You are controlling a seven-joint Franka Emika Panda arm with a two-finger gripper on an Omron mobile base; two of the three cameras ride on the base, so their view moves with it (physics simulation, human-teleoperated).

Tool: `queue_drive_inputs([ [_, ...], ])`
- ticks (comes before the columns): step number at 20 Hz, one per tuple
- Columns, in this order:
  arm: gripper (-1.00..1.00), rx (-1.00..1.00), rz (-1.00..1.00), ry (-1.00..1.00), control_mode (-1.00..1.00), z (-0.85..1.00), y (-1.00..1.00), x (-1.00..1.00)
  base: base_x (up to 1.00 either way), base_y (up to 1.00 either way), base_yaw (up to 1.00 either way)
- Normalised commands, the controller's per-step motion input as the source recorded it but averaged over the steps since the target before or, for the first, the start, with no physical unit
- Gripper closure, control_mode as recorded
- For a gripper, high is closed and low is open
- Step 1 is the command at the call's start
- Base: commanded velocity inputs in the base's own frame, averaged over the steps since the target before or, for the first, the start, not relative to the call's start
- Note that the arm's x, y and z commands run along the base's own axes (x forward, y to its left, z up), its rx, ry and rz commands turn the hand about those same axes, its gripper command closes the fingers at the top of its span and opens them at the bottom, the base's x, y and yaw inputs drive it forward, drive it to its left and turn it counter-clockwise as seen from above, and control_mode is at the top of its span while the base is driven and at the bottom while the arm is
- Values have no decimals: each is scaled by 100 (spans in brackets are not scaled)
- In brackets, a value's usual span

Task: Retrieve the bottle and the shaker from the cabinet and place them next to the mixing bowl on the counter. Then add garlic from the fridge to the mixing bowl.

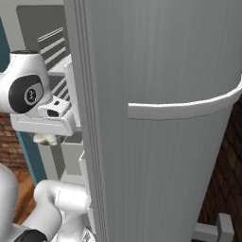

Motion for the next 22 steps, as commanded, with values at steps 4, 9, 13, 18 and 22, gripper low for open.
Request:
queue_drive_inputs([
  [4,100,0,0,0,100,0,0,0,-95,-4,0],
  [9,100,0,0,0,100,0,0,0,-100,-11,12],
  [13,100,0,0,0,100,0,0,0,-100,1,27],
  [18,100,0,0,0,100,0,0,0,-87,43,60],
  [22,100,0,0,0,100,0,0,0,-30,58,94],
])
